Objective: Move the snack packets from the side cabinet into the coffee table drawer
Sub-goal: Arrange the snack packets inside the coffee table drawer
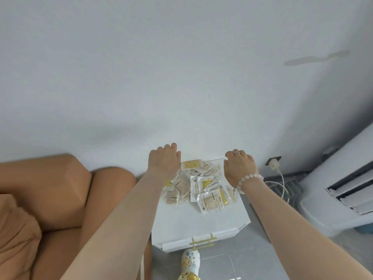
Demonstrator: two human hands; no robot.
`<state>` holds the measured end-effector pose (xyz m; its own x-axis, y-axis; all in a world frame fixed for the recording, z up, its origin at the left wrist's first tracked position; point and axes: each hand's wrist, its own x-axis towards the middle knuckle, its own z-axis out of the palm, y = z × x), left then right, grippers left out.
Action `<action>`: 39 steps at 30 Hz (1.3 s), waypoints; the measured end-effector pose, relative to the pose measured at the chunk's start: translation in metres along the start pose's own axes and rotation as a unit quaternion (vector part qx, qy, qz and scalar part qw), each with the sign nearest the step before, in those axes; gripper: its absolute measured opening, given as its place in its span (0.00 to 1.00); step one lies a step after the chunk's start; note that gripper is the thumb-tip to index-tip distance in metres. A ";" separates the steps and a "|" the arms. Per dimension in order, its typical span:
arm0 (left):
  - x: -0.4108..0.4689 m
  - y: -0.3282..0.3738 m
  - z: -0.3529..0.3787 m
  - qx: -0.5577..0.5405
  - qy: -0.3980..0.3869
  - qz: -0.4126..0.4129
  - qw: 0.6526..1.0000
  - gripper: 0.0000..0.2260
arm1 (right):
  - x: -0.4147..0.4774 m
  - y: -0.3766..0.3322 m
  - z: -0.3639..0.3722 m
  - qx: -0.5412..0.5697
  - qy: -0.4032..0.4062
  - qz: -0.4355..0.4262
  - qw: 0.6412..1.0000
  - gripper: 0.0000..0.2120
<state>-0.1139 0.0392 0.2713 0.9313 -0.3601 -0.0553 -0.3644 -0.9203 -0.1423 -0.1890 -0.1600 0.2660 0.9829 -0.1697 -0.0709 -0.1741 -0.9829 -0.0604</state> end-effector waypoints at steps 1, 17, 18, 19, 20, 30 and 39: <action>0.013 -0.005 0.008 -0.006 -0.014 -0.008 1.000 0.16 | 0.016 -0.003 0.005 0.000 -0.011 0.001 1.000 0.17; 0.130 -0.040 0.201 -0.320 -0.311 -0.303 0.842 0.36 | 0.108 0.029 0.155 -0.073 -0.287 0.098 0.950 0.23; 0.132 -0.039 0.214 -0.341 -0.336 -0.330 0.814 0.39 | 0.110 0.031 0.168 -0.074 -0.300 0.105 0.945 0.24; 0.133 -0.038 0.226 -0.356 -0.355 -0.354 0.789 0.42 | 0.112 0.031 0.179 -0.073 -0.309 0.112 0.942 0.26; 0.133 -0.038 0.239 -0.362 -0.369 -0.377 0.769 0.44 | 0.115 0.031 0.191 -0.070 -0.316 0.119 0.939 0.28; 0.133 -0.033 0.344 -0.326 -0.319 -0.566 0.687 0.56 | 0.134 0.016 0.296 -0.031 -0.379 0.187 0.906 0.64; 0.150 -0.012 0.364 -0.313 -0.275 -0.604 0.679 0.56 | 0.113 0.019 0.327 0.107 -0.266 0.271 0.919 0.62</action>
<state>0.0302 0.0524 -0.0954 0.3471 0.6688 -0.6574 0.8973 -0.4407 0.0255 -0.1008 -0.1742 -0.0691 0.5901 -0.5148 -0.6219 -0.6928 -0.7184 -0.0627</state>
